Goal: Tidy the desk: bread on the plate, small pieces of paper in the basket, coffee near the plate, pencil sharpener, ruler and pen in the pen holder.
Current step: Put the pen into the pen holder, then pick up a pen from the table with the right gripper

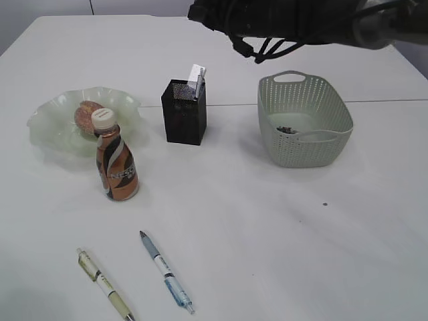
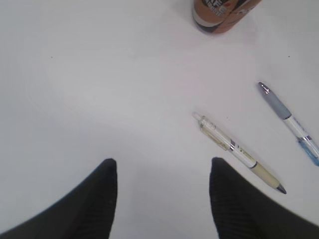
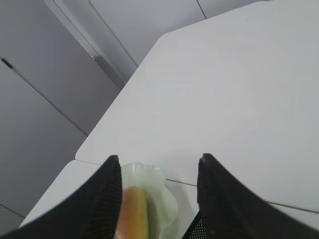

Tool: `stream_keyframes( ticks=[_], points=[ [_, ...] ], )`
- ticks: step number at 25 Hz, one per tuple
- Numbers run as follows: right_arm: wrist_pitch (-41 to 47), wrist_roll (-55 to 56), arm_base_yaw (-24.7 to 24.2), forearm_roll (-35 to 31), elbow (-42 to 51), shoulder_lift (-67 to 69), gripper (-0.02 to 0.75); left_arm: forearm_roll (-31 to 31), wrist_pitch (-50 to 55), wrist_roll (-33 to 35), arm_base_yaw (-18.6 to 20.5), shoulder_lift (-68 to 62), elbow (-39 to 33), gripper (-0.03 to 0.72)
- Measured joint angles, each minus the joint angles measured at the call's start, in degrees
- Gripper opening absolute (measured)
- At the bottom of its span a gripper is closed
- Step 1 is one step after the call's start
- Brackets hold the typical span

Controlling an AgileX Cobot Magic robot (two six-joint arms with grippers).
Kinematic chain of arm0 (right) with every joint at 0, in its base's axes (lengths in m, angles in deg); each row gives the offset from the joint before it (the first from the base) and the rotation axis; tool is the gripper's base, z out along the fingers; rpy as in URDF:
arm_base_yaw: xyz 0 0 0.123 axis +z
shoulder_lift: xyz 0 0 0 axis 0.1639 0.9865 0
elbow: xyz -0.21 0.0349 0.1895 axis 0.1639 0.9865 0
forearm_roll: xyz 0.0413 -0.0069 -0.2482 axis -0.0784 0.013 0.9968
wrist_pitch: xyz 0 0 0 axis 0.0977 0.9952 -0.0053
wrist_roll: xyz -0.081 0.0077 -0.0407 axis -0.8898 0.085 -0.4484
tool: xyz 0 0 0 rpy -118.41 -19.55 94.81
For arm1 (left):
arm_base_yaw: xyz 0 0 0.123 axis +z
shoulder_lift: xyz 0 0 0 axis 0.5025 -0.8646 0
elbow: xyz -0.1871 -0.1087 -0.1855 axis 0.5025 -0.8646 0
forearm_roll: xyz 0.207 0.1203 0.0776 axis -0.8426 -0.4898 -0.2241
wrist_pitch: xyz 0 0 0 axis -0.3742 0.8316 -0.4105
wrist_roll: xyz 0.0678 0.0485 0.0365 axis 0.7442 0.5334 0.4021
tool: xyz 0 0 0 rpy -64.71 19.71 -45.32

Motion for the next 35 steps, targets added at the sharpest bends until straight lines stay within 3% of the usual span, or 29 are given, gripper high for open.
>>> stream_keyframes(
  ticks=[2,8,11,15,21,25,35],
  points=[
    [1.1,9.4,0.0,9.3,0.0,-1.8,0.366,0.0,0.0,0.0,0.0,0.0,0.0,0.433],
    [13.0,40.8,0.3,45.1,0.0,-8.0,0.366,0.0,0.0,0.0,0.0,0.0,0.0,0.433],
    [19.9,52.2,2.2,58.1,0.0,-11.3,0.366,0.0,0.0,0.0,0.0,0.0,0.0,0.433],
    [27.4,60.5,8.2,69.8,0.0,-14.4,0.366,0.0,0.0,0.0,0.0,0.0,0.0,0.433],
    [41.1,69.5,16.4,82.3,-0.3,-14.9,0.367,-0.1,0.0,0.0,0.0,0.0,0.0,0.433],
    [45.2,73.9,21.0,90.0,0.0,-14.9,0.367,-0.1,0.0,0.0,0.0,0.0,0.0,0.433],
    [47.6,77.3,28.8,89.8,0.0,-5.3,0.367,-0.1,0.1,0.0,0.0,0.0,0.0,0.433]
  ],
)
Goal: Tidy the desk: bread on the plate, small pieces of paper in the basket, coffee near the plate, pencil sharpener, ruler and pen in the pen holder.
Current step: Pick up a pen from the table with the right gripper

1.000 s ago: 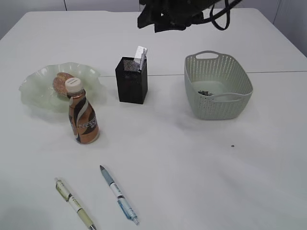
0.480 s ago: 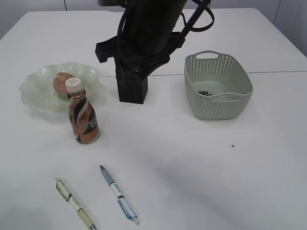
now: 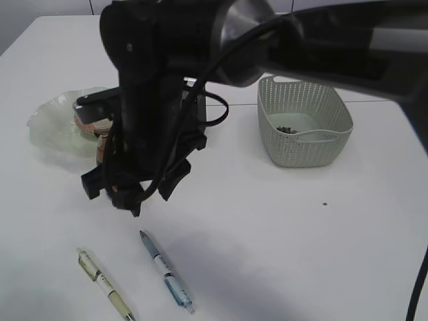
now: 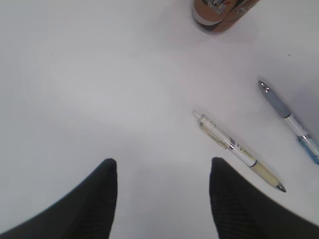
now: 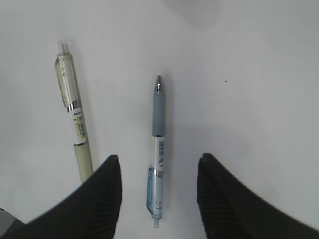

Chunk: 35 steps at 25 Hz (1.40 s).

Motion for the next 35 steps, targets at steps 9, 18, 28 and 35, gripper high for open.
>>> stream_keyframes(
  ticks=[9,18,28,35],
  points=[
    [0.0,0.1,6.3,-0.9,0.1,2.6,0.367,-0.1,0.1,0.0,0.0,0.0,0.0,0.433],
    [0.0,1.4,9.7,-2.2,-1.0,5.4,0.367,-2.7,1.0,-0.9,0.0,0.0,0.0,0.433],
    [0.0,1.4,7.3,-2.3,-1.2,5.4,0.367,-2.9,1.2,-1.1,0.0,0.0,0.0,0.433],
    [0.0,-0.9,4.0,-2.2,-1.1,5.4,0.367,-3.0,1.2,-1.1,0.0,0.0,0.0,0.433]
  ],
)
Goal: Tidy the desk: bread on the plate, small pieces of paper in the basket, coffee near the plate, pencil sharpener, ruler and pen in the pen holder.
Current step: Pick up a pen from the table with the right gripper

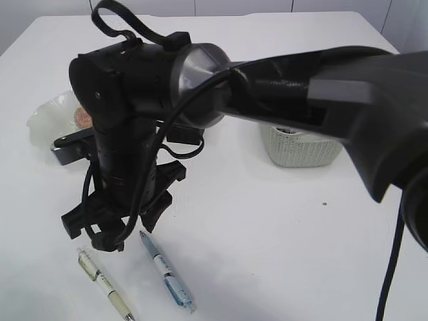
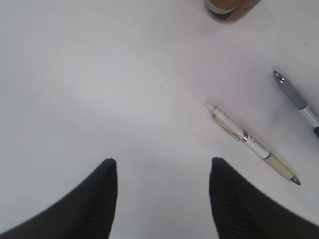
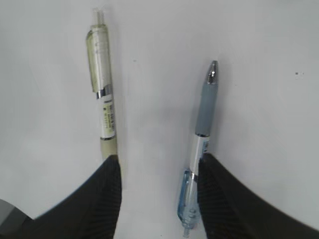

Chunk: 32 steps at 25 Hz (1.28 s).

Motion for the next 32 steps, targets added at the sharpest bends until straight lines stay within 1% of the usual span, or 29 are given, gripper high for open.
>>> stream_keyframes(
  ticks=[3,6,12,15,25,32],
  points=[
    [0.0,-0.1,-0.2,0.0,0.4,0.0,0.367,0.0,0.0,0.0,0.0,0.0,0.0,0.433],
    [-0.1,-0.2,-0.2,-0.1,2.7,0.0,0.367,0.0,0.0,0.0,0.0,0.0,0.0,0.433],
    [-0.4,-1.1,-0.2,0.7,11.1,-1.1,0.367,0.0,0.1,0.0,0.0,0.0,0.0,0.433],
    [-0.5,-1.3,-0.2,1.8,13.2,-2.1,0.367,0.0,0.1,0.0,0.0,0.0,0.0,0.433],
    [-0.8,-1.5,-0.2,1.1,17.4,-2.7,0.367,-0.1,0.1,0.0,0.0,0.0,0.0,0.433],
    [-1.5,-1.5,-0.2,-0.3,17.7,-2.7,0.367,-0.1,0.1,0.0,0.0,0.0,0.0,0.433]
  ],
)
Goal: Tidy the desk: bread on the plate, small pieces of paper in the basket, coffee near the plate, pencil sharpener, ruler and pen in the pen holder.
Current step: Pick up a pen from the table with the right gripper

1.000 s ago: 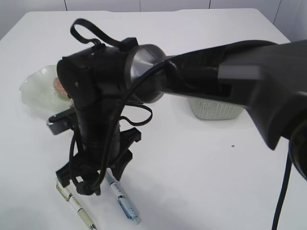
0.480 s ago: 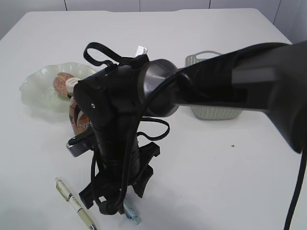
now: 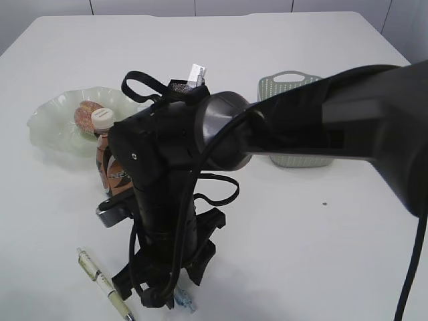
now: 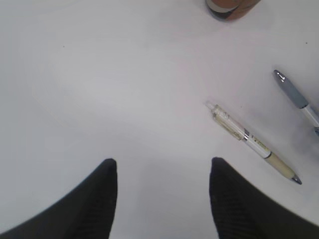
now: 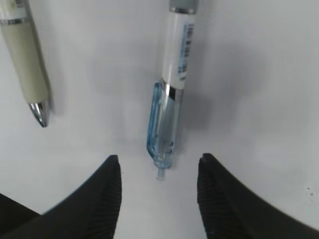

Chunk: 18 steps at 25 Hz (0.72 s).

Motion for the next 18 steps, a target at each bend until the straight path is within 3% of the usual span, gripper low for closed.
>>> stream_keyframes(
  ticks=[18],
  points=[
    [-6.1,1.1,0.0,-0.3,0.0,1.6,0.367,0.0,0.0,0.0,0.0,0.0,0.0,0.433]
  ],
)
